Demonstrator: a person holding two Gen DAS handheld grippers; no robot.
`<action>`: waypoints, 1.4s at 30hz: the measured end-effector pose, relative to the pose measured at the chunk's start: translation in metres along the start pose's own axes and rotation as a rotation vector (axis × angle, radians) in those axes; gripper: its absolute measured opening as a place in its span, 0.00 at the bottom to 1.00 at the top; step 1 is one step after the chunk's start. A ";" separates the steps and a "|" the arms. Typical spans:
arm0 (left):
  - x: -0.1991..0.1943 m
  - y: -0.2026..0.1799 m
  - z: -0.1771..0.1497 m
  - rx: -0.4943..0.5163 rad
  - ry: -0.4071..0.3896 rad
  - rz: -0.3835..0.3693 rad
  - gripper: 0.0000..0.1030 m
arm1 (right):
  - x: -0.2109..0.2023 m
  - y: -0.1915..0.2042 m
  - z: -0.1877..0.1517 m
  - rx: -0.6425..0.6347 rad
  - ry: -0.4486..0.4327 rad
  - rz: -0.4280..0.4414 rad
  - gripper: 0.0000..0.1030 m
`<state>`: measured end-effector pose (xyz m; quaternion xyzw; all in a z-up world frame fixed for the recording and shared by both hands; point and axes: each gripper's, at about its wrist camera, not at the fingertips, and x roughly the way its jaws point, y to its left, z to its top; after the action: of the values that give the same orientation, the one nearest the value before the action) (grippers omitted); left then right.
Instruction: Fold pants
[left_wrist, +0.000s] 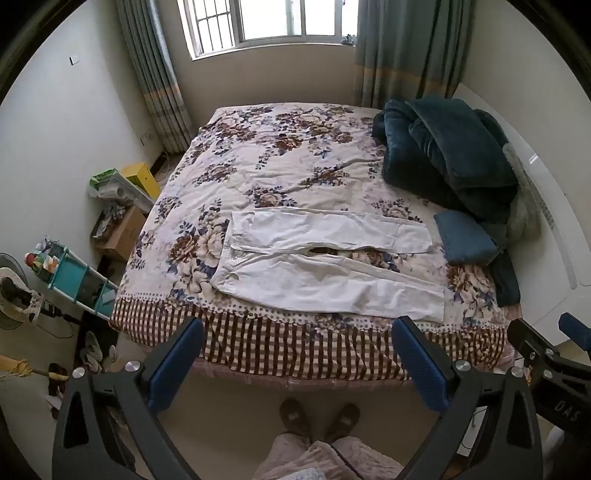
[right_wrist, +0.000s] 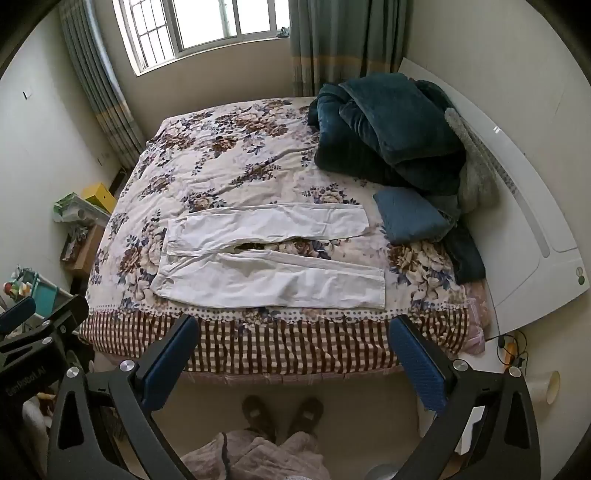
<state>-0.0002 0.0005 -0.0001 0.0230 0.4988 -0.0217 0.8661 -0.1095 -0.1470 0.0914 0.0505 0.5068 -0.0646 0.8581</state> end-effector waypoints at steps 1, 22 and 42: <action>0.000 0.000 0.000 0.002 0.005 0.003 1.00 | -0.001 -0.001 0.000 0.003 -0.007 0.004 1.00; -0.001 -0.001 -0.001 0.005 -0.001 0.006 1.00 | -0.004 -0.002 0.001 0.001 -0.003 0.001 1.00; 0.000 -0.015 0.009 0.007 -0.001 0.007 1.00 | -0.005 -0.001 0.001 0.002 0.002 0.002 1.00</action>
<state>0.0064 -0.0152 0.0039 0.0276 0.4981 -0.0202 0.8664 -0.1113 -0.1481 0.0963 0.0517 0.5074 -0.0642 0.8577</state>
